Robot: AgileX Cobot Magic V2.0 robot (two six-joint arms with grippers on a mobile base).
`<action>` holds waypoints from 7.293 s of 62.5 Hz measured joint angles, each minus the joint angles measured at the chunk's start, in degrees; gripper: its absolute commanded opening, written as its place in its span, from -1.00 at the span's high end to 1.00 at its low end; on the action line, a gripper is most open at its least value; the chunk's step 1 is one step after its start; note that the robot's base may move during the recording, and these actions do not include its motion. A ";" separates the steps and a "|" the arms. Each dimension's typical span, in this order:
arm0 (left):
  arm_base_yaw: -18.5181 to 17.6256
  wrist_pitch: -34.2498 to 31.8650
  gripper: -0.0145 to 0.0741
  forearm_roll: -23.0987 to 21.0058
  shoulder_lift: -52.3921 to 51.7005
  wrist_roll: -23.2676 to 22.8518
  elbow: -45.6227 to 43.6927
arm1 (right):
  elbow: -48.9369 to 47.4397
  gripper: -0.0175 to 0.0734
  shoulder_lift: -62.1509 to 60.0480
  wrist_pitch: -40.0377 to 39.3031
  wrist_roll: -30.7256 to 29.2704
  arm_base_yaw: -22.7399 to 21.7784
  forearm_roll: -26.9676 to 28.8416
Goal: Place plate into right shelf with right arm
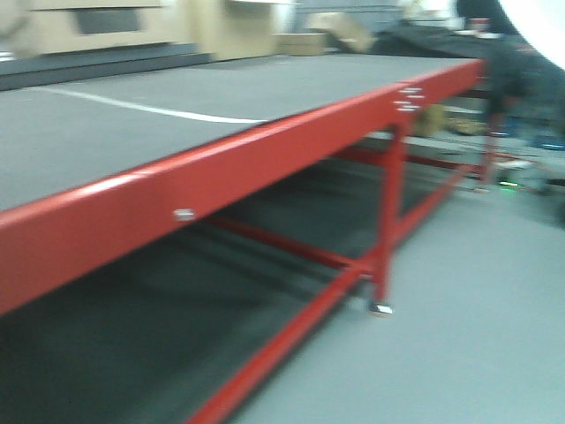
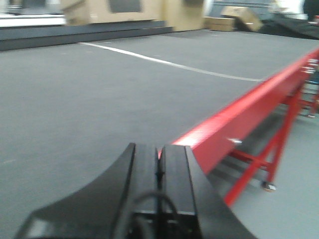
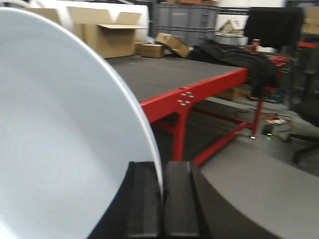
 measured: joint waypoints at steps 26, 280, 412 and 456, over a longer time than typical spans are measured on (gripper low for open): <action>0.00 0.00 0.96 0.00 0.00 0.00 0.00 | 0.00 0.49 0.00 -0.10 0.00 0.00 0.00; 0.00 0.00 0.96 0.00 0.00 0.00 0.00 | 0.13 0.49 -0.05 -0.31 0.00 0.00 0.00; 0.00 0.00 0.96 0.00 0.00 0.00 0.00 | 0.21 0.49 -0.05 -0.31 0.00 0.00 0.00; 0.00 0.00 0.96 0.00 0.00 0.00 0.00 | 0.21 0.49 -0.05 -0.31 -0.08 0.00 0.00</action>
